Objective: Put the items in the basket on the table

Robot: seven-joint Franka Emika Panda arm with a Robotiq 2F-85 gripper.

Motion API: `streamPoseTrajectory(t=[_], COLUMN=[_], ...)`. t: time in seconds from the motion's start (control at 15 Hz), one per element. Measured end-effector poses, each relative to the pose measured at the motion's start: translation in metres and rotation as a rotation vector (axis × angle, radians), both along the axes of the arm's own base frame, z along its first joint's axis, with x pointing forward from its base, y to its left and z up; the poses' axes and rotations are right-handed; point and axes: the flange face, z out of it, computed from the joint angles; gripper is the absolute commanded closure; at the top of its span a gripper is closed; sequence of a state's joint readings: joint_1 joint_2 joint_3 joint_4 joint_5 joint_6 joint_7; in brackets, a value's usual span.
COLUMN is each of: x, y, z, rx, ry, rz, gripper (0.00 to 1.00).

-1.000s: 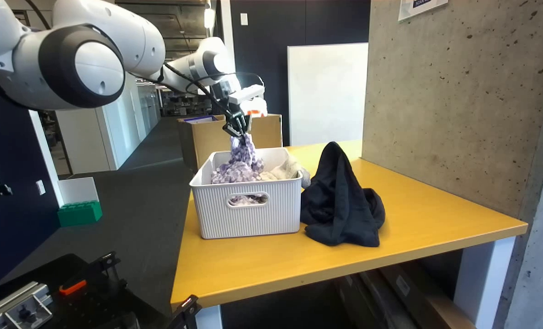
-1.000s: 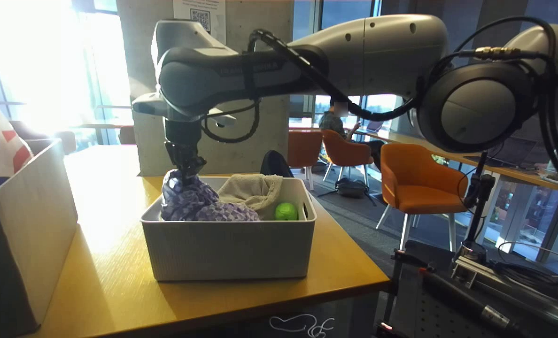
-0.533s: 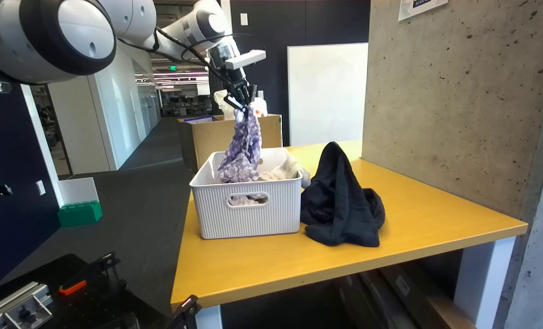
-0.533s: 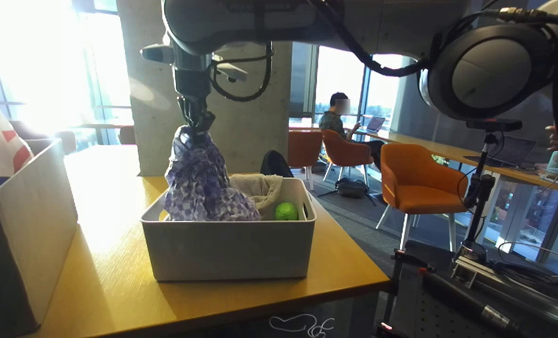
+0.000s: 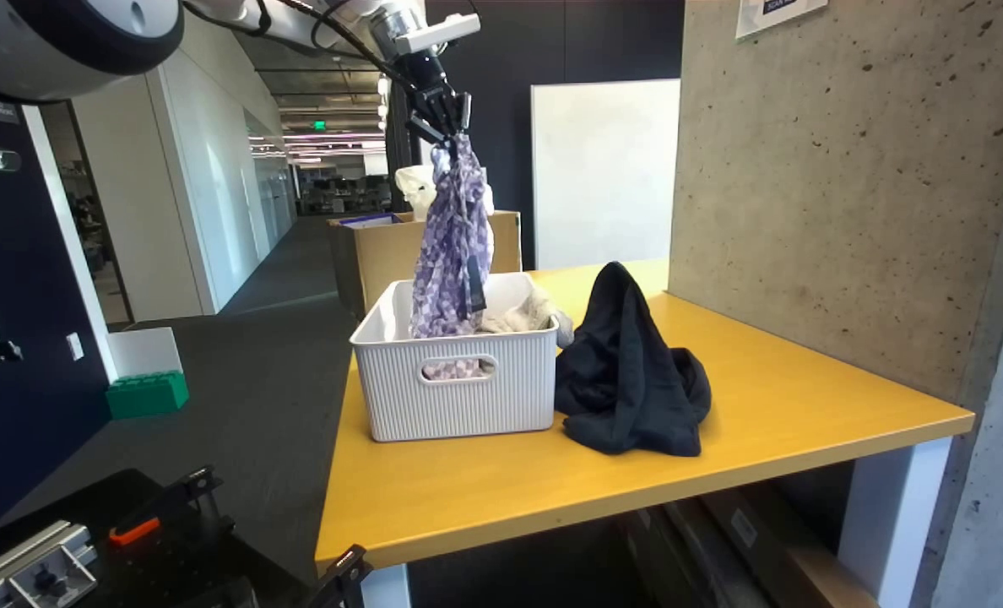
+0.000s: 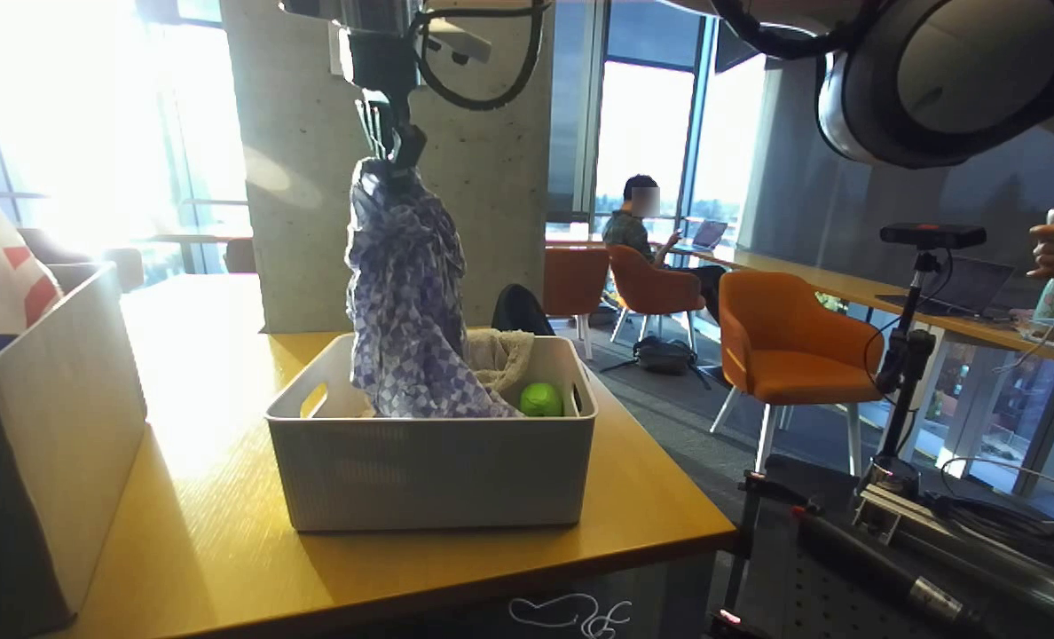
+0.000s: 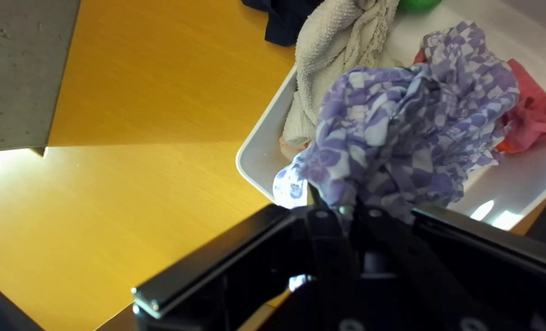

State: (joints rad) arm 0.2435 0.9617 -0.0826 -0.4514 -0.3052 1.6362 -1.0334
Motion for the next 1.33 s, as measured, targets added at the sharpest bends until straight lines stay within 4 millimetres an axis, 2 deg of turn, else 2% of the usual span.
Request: streamPoseTrajectory(t=[0.27,0.47,0.73,0.93,1.33], x=[-0.007,-0.009,-0.009,-0.013,-0.034], y=[0.018,0.03,0.049,0.077,0.155], z=[0.016,0.011,-0.005,-0.022,-0.049], rx=[-0.032,-0.049,-0.062,-0.079,-0.132], ry=[-0.028,-0.009,0.053,0.105,0.195], rz=[0.015,0.066,0.204,0.334,0.627], gripper=[0.98,0.98,0.98,0.98,0.98])
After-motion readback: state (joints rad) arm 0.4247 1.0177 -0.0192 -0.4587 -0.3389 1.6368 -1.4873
